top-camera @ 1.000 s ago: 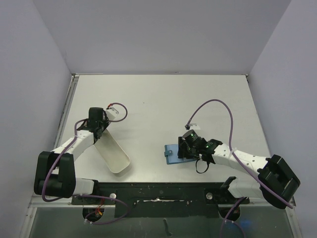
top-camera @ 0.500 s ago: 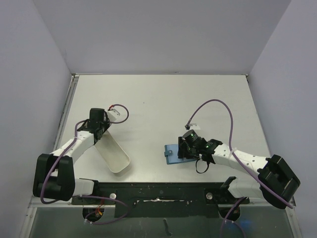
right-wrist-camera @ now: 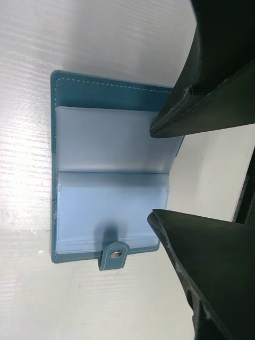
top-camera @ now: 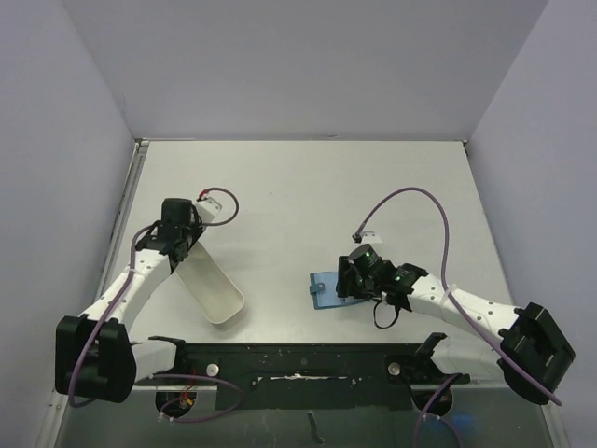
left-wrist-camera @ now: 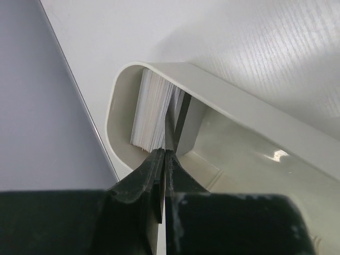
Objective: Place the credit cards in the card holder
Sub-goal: Pick up the credit card from the storage box.
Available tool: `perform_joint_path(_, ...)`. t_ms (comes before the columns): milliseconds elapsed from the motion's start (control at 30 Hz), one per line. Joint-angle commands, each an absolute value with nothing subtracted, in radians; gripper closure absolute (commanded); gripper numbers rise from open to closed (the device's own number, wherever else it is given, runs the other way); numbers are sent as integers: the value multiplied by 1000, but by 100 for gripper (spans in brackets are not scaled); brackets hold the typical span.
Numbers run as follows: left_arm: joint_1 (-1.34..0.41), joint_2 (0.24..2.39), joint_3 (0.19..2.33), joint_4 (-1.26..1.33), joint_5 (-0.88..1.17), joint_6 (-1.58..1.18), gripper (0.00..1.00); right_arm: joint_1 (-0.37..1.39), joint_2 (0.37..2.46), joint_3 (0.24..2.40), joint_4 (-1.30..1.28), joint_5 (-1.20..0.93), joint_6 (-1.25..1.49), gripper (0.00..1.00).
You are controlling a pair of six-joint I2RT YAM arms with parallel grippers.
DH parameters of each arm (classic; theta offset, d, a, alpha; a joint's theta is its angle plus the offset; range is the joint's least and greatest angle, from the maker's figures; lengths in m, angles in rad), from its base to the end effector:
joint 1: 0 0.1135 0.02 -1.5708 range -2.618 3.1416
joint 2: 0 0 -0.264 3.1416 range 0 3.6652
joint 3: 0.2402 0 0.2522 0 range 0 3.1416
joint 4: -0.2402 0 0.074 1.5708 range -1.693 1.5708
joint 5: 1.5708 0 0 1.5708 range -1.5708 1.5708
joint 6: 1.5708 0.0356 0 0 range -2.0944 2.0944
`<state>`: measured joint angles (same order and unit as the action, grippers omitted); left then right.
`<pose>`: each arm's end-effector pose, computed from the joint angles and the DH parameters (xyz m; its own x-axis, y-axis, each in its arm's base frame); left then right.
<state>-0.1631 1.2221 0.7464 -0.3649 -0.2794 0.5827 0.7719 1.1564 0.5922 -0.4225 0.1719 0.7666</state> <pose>0.2455 -0.0305 0.2221 -0.6278 0.6394 -0.4439 0.3833 0.7503 0.5386 0.1568 0.1442 0.1839 -0.8604 0.1163 -0.4962 -0.0316 0.9596 0.2798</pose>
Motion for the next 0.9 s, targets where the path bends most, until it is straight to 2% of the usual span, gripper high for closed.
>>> perform_joint_path(0, -168, 1158, 837, -418, -252, 502, 100, 770, 1109, 610, -428, 171, 774, 43)
perform_joint_path(333, -183, 1012, 940, -447, -197, 146, 100, 770, 1059, 627, -429, 143, 786, 42)
perform_joint_path(433, -183, 998, 992, -471, -154, 38, 100, 767, 1075, 636, -442, 166, 777, 46)
perform_joint_path(600, -183, 977, 1044, -500, 12, -157, 100, 758, 1104, 650, -474, 219, 779, 53)
perform_joint_path(667, -183, 966, 1036, -476, 144, -232, 100, 756, 1107, 648, -479, 233, 782, 56)
perform_joint_path(800, -187, 941, 931, -276, 419, -480, 100, 751, 1124, 641, -484, 253, 783, 63)
perform_joint_path(867, -209, 931, 873, -166, 490, -593, 100, 747, 1136, 641, -489, 267, 784, 65)
